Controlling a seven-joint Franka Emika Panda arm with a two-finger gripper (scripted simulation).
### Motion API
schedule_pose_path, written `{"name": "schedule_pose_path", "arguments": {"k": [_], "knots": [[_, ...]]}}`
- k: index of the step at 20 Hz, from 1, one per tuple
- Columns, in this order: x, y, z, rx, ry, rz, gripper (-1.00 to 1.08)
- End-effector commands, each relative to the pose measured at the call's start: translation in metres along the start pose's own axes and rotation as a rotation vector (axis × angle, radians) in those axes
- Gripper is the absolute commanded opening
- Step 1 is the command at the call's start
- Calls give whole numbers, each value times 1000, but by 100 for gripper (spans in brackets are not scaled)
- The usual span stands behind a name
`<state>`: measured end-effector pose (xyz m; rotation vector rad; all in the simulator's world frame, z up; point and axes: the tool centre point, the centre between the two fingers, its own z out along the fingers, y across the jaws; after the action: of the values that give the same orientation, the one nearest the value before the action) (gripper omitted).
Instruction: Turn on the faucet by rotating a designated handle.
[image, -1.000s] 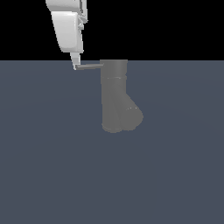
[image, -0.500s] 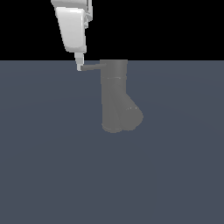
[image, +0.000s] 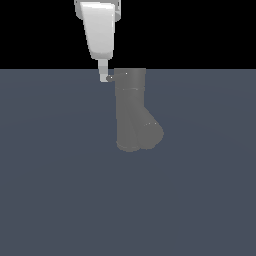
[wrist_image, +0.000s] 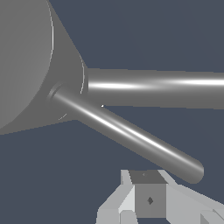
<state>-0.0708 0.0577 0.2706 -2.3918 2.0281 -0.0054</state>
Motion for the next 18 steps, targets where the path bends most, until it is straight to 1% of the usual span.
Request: {"name": "schedule_pose_path", "arguments": {"k": [1, 6, 7, 18], "knots": [[21, 11, 0, -5, 1, 26, -100], [34, 24, 0, -6, 1, 28, -100], [20, 18, 0, -3, 3, 5, -100], [86, 19, 0, -5, 2, 18, -100]]}}
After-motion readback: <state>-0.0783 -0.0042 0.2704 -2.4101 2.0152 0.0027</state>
